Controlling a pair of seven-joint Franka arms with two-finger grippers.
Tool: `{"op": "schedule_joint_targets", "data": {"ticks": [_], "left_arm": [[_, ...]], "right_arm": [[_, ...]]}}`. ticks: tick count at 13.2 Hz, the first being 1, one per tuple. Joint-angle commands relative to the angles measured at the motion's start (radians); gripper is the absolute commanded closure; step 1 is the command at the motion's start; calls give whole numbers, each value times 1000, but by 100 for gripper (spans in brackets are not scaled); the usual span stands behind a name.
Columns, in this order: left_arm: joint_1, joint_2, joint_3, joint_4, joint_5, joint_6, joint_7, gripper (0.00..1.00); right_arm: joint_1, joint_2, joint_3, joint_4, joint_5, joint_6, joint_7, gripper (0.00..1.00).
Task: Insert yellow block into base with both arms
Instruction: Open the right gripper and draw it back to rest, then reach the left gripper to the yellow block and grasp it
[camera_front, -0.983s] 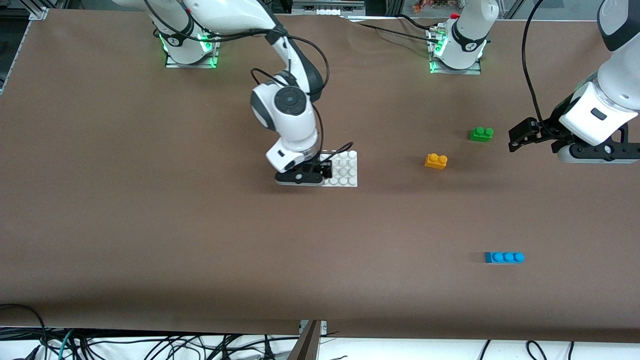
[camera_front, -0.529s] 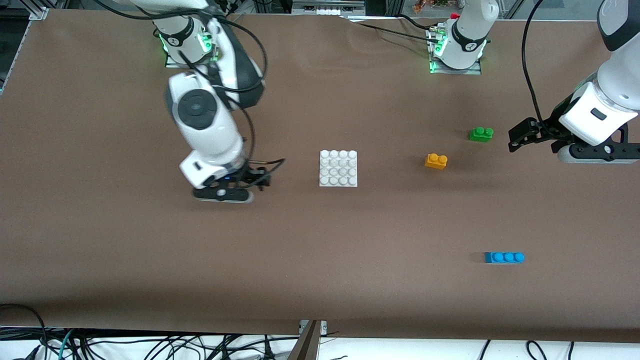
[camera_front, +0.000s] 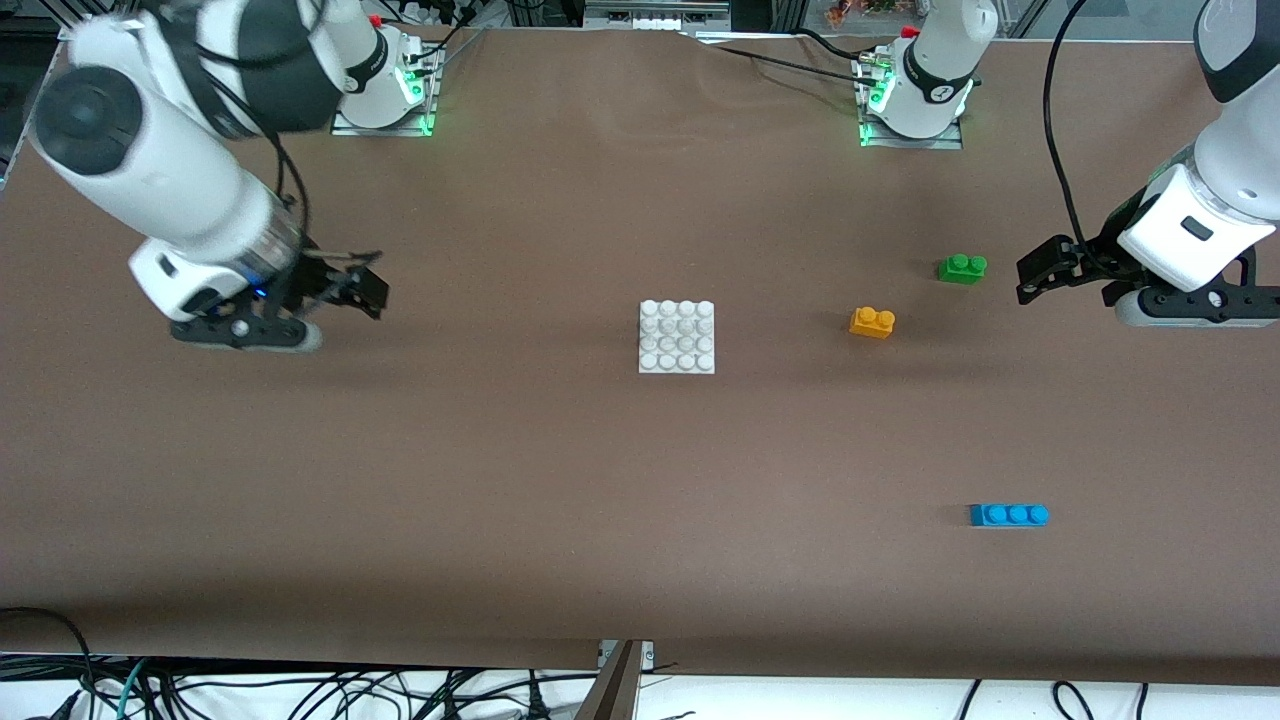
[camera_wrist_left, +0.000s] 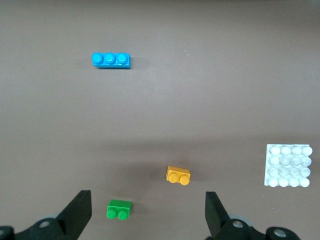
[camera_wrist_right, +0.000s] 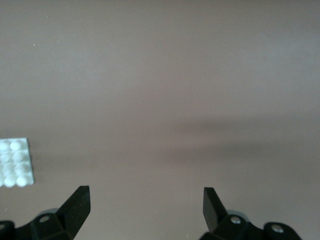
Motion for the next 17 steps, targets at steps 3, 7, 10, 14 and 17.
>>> {"op": "schedule_joint_targets", "data": {"ticks": [3, 7, 10, 14, 17], "left_arm": [[3, 14, -5, 32, 4, -23, 3, 0], [3, 14, -6, 32, 4, -23, 6, 0], [-8, 14, -11, 29, 4, -23, 11, 0], [-20, 40, -22, 18, 4, -110, 17, 0], [-20, 39, -31, -6, 4, -118, 23, 0]], "right_arm": [[-350, -183, 251, -101, -5, -73, -132, 0], [-631, -196, 511, -109, -36, -93, -181, 0], [-659, -202, 537, -112, -57, -88, -181, 0], [-657, -187, 526, -98, -56, -91, -180, 0], [-657, -184, 526, -89, -61, -93, -169, 0]]}}
